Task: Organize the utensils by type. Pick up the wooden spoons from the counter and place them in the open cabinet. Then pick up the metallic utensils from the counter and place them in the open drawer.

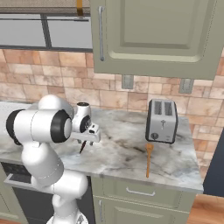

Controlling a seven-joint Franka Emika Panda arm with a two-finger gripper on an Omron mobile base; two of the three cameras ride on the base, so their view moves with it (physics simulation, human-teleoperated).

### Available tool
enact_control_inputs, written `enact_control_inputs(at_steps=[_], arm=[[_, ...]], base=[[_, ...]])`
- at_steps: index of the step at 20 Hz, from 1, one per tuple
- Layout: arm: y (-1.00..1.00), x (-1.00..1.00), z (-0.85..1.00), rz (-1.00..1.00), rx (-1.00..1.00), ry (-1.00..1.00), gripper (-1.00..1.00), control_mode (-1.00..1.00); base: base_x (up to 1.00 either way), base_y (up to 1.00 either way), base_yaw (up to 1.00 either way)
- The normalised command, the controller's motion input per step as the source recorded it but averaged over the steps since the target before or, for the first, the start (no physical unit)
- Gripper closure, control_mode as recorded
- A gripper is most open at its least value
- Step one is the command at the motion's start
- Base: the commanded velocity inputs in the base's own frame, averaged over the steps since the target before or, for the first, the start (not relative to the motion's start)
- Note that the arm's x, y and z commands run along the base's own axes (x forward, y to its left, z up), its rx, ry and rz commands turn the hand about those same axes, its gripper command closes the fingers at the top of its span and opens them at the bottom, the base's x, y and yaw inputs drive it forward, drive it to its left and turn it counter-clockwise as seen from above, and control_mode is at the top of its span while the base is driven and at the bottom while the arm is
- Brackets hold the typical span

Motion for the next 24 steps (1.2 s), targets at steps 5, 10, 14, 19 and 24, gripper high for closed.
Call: enact_control_inputs(at_steps=[5, 10, 14, 19, 24], arm=[[0.00, 0.00, -0.10, 0.00, 0.00, 0.00, 1.00, -1.00], [0.00, 0.00, -0.18, 0.00, 0.00, 0.00, 1.00, -1.00], [0.00, 0.00, -0.29, 0.00, -0.01, 0.02, 1.00, -1.00], [-0.04, 0.00, -0.72, 0.00, 0.00, 0.02, 1.00, -1.00], [-0.30, 0.00, -1.00, 0.00, 0.08, -0.03, 1.00, -1.00]], base=[[0.00, 0.00, 0.00], [0.00, 0.00, 0.00], [0.00, 0.00, 0.00], [0.00, 0.00, 0.00], [0.00, 0.00, 0.00]])
